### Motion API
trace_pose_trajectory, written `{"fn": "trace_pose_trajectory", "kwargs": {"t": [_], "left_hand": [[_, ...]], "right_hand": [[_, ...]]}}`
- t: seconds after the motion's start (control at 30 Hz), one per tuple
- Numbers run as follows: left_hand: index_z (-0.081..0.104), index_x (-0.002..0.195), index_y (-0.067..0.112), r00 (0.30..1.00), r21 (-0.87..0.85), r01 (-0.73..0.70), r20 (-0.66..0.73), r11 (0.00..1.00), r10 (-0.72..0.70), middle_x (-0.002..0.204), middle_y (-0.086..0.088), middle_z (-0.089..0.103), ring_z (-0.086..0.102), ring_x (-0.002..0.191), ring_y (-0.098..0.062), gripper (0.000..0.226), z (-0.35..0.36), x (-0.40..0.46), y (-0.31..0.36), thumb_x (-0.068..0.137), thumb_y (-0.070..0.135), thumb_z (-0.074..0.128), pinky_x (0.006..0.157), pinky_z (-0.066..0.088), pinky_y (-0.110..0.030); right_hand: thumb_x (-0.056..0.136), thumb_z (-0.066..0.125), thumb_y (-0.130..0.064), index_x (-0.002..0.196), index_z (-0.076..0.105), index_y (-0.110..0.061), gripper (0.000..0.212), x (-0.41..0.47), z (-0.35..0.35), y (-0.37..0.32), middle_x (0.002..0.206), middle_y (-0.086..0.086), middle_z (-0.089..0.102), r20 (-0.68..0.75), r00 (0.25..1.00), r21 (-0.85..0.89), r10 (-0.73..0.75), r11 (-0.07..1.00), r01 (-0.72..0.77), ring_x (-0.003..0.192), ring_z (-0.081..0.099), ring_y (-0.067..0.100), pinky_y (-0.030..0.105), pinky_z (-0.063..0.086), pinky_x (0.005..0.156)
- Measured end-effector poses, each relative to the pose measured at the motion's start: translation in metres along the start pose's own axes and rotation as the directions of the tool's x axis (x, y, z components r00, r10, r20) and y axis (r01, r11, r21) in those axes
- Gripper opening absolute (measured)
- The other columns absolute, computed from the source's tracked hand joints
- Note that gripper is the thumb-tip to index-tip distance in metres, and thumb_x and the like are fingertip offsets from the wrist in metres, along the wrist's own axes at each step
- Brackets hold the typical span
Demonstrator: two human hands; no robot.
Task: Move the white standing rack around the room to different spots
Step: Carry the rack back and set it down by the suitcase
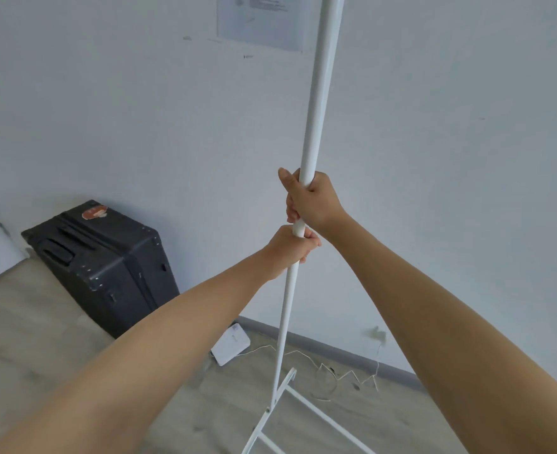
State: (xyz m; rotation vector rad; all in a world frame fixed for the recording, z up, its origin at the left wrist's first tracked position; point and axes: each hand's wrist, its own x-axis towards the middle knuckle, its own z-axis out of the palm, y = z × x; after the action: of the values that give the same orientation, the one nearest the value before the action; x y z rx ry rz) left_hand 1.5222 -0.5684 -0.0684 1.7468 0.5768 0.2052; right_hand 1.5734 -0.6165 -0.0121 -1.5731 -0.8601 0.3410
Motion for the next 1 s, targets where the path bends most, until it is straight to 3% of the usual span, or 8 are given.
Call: {"fn": "trace_pose_trajectory", "kwargs": {"t": [0.23,0.43,0.6,1.0], "left_hand": [[0.04,0.05,0.016,0.989,0.007,-0.043,0.141,0.999,0.042,0.037,0.008,0.039,0.036,0.052,-0.014,0.038,0.017,0.07,0.014,0.084,0.003,0.051,0.057,0.036,-0.022],[0.038,0.049,0.015,0.97,0.025,-0.101,0.224,0.995,0.093,0.031,0.012,0.038,0.036,0.051,-0.013,0.039,0.014,0.119,0.025,0.084,0.002,0.048,0.055,0.035,-0.02],[0.04,0.051,0.014,0.972,0.023,-0.115,0.208,0.993,0.108,0.048,0.001,0.037,0.037,0.051,-0.013,0.037,-0.004,0.146,0.025,0.084,0.002,0.048,0.055,0.036,-0.02],[0.041,0.055,0.012,0.995,0.08,-0.061,-0.076,0.995,0.067,0.055,-0.003,0.042,0.041,0.053,-0.014,0.032,-0.109,0.162,0.015,0.084,0.0,0.045,0.054,0.037,-0.02]], "right_hand": [[0.092,0.052,-0.028,0.056,0.03,-0.014,0.044,0.046,-0.032,0.019,0.046,0.004,0.037,-0.185,0.982,-0.036,0.029,0.999,-0.036,0.03,0.038,0.009,0.021,0.041,0.04],[0.091,0.053,-0.027,0.055,0.03,-0.015,0.045,0.087,-0.037,0.027,0.034,-0.008,0.036,-0.29,0.955,-0.005,0.057,0.998,-0.061,0.029,0.037,0.01,0.022,0.04,0.04],[0.091,0.053,-0.026,0.054,0.03,-0.015,0.045,0.12,-0.027,0.033,0.033,-0.008,0.036,-0.25,0.965,0.038,0.083,0.996,-0.076,0.03,0.036,0.01,0.023,0.038,0.041],[0.089,0.056,-0.02,0.055,0.032,-0.014,0.042,0.187,0.063,0.02,0.034,-0.009,0.035,0.018,1.0,0.165,0.026,0.986,-0.028,0.035,0.035,0.012,0.025,0.037,0.043]]}}
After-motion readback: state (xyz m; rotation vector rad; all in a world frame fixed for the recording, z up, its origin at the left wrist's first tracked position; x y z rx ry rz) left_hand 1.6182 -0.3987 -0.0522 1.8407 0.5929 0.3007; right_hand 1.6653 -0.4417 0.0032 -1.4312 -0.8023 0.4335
